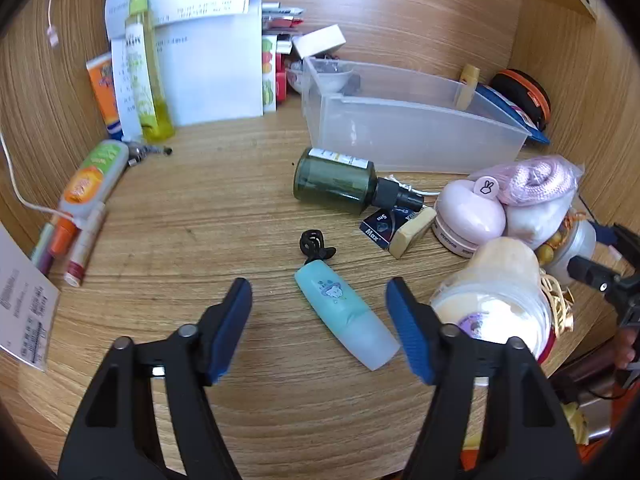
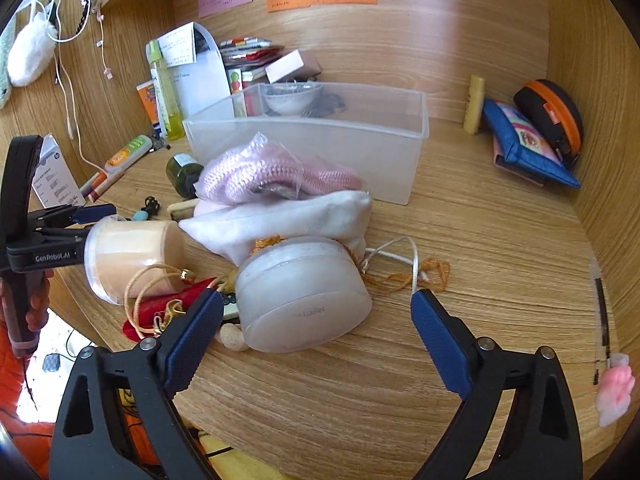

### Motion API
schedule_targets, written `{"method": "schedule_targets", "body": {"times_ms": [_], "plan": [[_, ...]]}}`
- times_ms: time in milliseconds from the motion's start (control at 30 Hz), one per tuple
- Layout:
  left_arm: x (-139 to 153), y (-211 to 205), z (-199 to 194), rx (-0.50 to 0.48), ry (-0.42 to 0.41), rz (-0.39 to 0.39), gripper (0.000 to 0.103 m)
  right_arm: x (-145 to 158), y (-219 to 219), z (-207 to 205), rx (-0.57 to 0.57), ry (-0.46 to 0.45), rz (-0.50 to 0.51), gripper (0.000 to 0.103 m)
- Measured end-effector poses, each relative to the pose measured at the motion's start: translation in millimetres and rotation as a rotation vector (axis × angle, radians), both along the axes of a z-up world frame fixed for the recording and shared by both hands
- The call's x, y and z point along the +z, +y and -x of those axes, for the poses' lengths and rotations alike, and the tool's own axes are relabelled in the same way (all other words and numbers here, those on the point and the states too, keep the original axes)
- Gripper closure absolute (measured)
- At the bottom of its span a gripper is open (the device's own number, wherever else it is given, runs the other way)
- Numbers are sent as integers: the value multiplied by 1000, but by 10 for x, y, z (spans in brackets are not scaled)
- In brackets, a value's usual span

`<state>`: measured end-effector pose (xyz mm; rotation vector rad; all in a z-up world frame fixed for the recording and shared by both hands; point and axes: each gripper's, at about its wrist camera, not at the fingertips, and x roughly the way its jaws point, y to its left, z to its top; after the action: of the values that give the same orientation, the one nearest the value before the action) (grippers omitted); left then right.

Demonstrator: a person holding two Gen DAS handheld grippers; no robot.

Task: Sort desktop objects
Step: 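Grasp the teal-and-white tube with the left gripper while the right grasps the white round container, then carry the tube and white container into the clear box and open both grippers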

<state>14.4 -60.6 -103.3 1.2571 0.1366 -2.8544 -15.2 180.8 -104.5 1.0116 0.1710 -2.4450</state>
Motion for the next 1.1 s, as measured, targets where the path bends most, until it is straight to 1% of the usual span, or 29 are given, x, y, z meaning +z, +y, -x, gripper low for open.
{"method": "schedule_targets", "body": {"times_ms": [67,100,200,233,267,400,467,533,600,867,1100], "plan": [[-35,-5,34,1,-19,-7,51,-19,-23,27,9,-10,4,9],[-53,-5,45,3,-26,-7,53,-24,-35,38,13,-12,3,9],[-69,-1,52,2,-31,-9,55,-35,-71,70,15,-5,-9,13],[-65,0,53,2,-31,-4,56,-41,-78,84,18,-6,-12,16],[-64,-1,51,0,-31,0,59,-54,-85,93,25,-10,-12,19],[-69,-32,50,3,-25,15,68,-105,-137,122,36,-25,-14,26],[-73,-45,55,8,-23,21,72,-125,-137,129,42,-31,-9,33],[-76,-52,63,9,-21,28,76,-126,-132,123,51,-38,0,37],[-81,-44,63,7,-16,37,79,-127,-127,108,46,-34,-6,37],[-66,-52,43,7,-5,23,80,-62,14,55,18,-26,5,37],[91,-47,-23,3,43,17,80,107,131,-7,-13,7,12,37]]}}
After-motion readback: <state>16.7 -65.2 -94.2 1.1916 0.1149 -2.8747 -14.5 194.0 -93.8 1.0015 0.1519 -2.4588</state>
